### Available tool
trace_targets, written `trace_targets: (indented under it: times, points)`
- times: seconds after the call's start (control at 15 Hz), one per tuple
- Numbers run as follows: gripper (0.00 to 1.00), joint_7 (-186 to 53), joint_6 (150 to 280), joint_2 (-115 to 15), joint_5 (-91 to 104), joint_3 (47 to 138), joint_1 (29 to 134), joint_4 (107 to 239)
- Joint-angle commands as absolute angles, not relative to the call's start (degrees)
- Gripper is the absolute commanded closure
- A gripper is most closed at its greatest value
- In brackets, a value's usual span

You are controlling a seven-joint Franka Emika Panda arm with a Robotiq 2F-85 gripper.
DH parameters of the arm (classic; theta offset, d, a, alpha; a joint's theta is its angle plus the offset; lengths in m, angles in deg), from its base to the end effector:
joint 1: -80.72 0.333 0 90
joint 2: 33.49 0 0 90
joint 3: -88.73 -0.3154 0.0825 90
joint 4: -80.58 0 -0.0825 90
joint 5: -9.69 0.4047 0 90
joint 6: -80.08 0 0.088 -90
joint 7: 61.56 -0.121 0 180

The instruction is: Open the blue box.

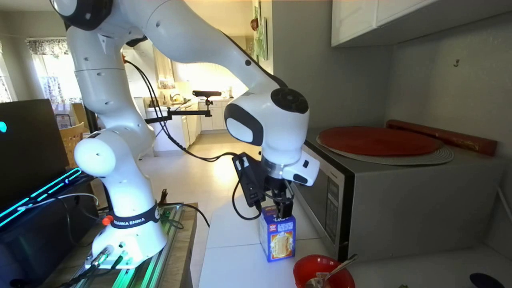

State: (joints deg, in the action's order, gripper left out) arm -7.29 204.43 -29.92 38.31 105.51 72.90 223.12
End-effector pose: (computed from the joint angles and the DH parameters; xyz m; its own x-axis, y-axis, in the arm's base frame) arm 0.4195 -0.1640 0.2658 0.9833 0.1588 0.0892 0.1819 -0.8795 -0.4398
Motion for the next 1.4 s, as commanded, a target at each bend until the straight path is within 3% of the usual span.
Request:
trace_targets:
  times: [0.0,1.33]
  points:
    - [0.00,-1.51,206.44,-32.64,45.39,104.66,71.50,223.22]
    - [0.00,6.04,217.48,-39.57,57.55,98.86,70.15,224.46]
